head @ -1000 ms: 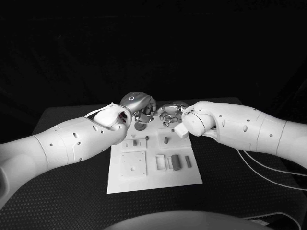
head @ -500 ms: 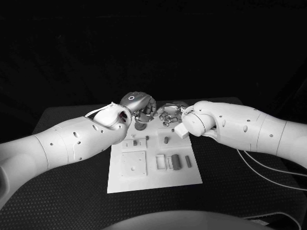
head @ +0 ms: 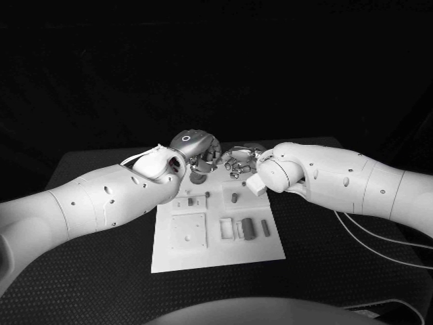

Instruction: Assemble the parts on the task board

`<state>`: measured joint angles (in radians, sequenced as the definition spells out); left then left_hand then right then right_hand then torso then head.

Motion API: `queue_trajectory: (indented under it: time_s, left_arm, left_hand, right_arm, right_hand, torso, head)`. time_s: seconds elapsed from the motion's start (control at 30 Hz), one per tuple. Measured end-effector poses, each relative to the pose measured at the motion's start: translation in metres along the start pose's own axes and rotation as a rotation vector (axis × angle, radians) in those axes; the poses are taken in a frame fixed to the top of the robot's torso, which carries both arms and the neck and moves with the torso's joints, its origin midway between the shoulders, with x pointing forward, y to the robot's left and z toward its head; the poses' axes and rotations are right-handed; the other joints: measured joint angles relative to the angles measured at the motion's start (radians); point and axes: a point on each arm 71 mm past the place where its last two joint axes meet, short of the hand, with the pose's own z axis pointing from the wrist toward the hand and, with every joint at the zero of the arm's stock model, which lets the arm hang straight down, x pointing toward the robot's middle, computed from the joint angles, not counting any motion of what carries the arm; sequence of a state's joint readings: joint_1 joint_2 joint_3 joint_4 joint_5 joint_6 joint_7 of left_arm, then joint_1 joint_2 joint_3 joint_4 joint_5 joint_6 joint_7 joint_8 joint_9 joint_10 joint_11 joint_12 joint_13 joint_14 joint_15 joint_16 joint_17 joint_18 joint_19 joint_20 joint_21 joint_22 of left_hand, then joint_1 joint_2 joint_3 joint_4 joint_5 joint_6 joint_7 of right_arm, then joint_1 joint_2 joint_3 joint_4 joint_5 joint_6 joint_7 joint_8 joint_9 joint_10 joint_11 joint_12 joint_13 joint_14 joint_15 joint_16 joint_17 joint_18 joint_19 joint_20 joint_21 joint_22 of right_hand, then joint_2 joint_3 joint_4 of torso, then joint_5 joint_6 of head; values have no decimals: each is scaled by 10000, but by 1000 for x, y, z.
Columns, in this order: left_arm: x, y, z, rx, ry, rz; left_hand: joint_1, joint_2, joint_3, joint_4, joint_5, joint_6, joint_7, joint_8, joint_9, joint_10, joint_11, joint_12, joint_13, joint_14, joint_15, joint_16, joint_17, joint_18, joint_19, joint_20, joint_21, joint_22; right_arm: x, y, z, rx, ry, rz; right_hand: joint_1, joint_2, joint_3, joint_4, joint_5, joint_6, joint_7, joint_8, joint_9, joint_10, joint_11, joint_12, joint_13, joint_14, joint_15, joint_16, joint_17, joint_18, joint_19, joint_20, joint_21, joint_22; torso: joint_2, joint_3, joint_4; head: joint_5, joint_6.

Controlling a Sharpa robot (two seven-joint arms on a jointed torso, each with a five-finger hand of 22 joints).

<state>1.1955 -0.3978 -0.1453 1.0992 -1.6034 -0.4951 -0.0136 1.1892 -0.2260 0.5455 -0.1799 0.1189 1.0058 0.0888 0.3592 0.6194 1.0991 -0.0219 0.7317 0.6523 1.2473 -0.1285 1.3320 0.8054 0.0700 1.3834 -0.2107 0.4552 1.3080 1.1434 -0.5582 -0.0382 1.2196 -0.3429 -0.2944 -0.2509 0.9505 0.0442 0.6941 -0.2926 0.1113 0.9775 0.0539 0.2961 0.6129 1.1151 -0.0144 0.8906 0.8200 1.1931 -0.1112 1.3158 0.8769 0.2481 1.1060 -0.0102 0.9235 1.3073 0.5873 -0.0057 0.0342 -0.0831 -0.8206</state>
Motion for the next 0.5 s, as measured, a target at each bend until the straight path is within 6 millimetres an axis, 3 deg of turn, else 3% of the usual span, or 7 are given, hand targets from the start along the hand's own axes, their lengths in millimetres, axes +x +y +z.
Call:
queue_trajectory:
  time_s: [0.33,0.5]
  left_arm:
    - [0,0,0,8,37,-4]
    - [1,-1,0,32,79,-9]
  left_hand:
    - [4,141,116,-19,13,66,-2,-6,33,241,31,-544,-243,57,-18,-76,54,-16,39,-34,0,-1]
    - [41,386,237,-174,602,73,6,-117,26,472,76,-1250,-517,96,21,-123,105,-92,41,-32,1,-2]
  right_arm:
    - [0,0,0,3,-1,-1]
    - [0,0,0,11,-2,11]
  right_hand:
    - [0,0,0,0,0,1,1,-34,1,36,-36,0,0,38,-12,0,0,0,0,0,0,6]
    - [0,0,-1,-1,0,-3,4,-47,0,36,-36,0,-1,40,-11,0,0,1,0,0,0,8]
  torso:
    - [0,-2,3]
    - [0,-2,3]
  head:
    - [-11,-9]
    - [-6,-10]
